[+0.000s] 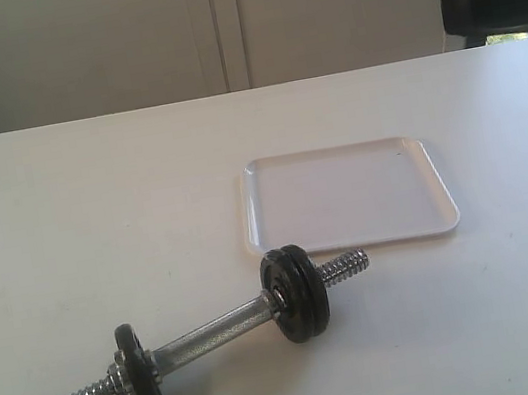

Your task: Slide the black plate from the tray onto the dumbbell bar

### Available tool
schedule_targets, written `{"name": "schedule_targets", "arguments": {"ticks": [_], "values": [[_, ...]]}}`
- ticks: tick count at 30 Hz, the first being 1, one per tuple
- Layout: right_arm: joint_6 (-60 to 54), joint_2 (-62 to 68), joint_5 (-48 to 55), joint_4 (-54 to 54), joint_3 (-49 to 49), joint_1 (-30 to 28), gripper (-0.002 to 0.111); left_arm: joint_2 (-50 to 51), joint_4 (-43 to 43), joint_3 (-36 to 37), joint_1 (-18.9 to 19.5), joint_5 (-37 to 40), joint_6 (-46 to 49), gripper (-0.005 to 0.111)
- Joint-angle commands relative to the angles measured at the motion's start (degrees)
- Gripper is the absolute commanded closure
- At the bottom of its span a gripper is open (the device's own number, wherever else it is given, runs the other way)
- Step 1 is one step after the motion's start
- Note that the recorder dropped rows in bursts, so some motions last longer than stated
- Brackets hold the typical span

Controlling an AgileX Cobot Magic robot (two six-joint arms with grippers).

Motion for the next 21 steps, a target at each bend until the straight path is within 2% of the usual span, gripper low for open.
{"name": "schedule_targets", "arguments": {"ticks": [1,6,14,21], "values": [[-0.57,-6.57,-3.78,0.16,0.27,0.57,0.108,-0.23,0.1,0.17,0.01,-0.24,-0.34,0.107],[-0.57,-19.52,-9.31,0.38,0.27,0.57,0.108,-0.23,0.1,0.17,0.01,-0.24,-0.34,0.107],[-0.57,-36.68,-9.62,0.54,0.27,0.57,0.108,-0.23,0.1,0.17,0.01,-0.24,-0.34,0.107],[-0.57,-40.1,-6.21,-1.44,1.15,0.46,0.108,-0.23,0.1,0.17,0.01,-0.24,-0.34,0.107]]}}
